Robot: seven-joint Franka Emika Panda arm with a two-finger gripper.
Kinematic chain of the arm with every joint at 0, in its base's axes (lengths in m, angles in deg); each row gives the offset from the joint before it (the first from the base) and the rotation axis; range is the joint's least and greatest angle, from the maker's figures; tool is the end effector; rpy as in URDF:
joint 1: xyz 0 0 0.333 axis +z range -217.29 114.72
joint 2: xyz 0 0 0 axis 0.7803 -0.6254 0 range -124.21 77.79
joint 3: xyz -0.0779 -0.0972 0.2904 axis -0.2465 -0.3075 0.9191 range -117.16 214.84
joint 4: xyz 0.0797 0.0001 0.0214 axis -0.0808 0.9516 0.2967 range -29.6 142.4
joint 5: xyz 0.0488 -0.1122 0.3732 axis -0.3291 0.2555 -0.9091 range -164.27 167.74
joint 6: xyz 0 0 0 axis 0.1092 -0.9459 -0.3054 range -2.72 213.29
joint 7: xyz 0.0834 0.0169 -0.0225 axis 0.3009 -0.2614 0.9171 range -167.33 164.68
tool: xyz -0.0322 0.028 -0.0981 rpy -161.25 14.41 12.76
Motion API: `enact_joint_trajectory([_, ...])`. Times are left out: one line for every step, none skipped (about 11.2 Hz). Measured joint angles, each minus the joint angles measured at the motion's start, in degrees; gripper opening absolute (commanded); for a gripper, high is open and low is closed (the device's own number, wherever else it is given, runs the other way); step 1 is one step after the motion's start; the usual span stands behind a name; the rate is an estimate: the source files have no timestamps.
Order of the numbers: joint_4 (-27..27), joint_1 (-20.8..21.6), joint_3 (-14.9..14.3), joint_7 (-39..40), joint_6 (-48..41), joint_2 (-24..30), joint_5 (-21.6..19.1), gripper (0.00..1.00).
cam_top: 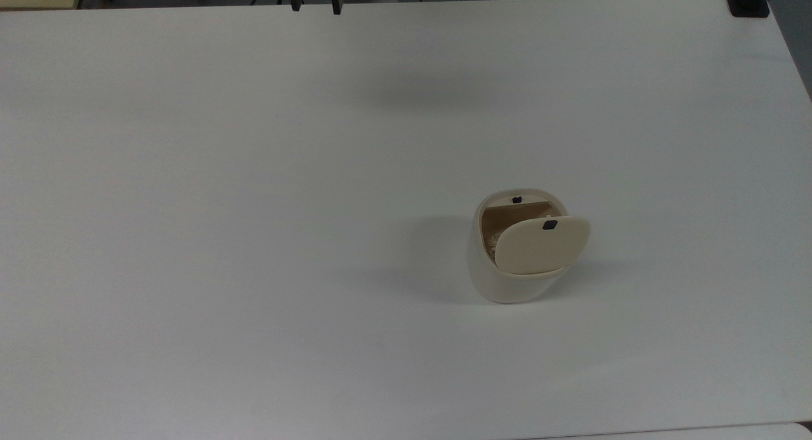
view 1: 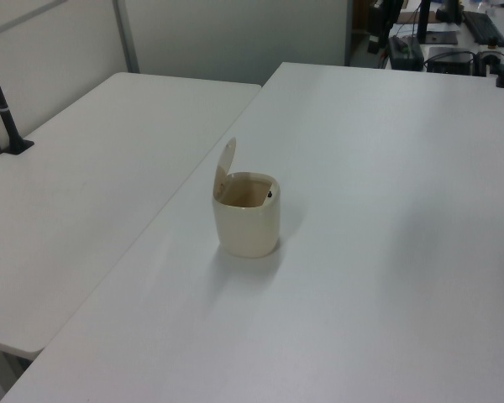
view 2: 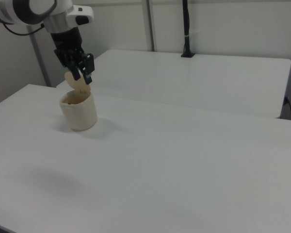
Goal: Open the trash bin
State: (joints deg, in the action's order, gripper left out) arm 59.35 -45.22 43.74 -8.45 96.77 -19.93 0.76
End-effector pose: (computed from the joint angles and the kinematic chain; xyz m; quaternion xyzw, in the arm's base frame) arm 0.5511 0.0094 0.6456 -0.9955 0.0542 -0.0758 0.0164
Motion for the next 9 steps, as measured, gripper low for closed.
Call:
enact_joint_trajectory([0.07, 0.04, 0.0, 0.06, 0.0, -0.02, 0.0, 1.0])
enact_joint_trajectory([0.15, 0.08, 0.01, 0.09, 0.0, -0.08, 0.0, 1.0])
enact_joint_trajectory([0.22, 0.1, 0.02, 0.13, 0.0, -0.24, 0.0, 1.0])
enact_joint_trajectory([0.22, 0.1, 0.02, 0.61, 0.0, -0.43, 0.0, 1.0])
enact_joint_trajectory([0.23, 0.1, 0.02, 1.46, 0.0, -0.55, 0.0, 1.0])
enact_joint_trajectory([0.23, 0.11, 0.02, 3.09, 0.0, -0.61, 0.0, 1.0])
enact_joint_trajectory([0.24, 0.11, 0.02, 3.58, 0.0, -0.64, 0.0, 1.0])
enact_joint_trajectory([0.25, 0.13, 0.04, 3.95, 0.0, -0.75, 0.0, 1.0])
enact_joint_trajectory([0.25, 0.15, 0.08, 4.25, 0.0, -0.88, 0.0, 1.0])
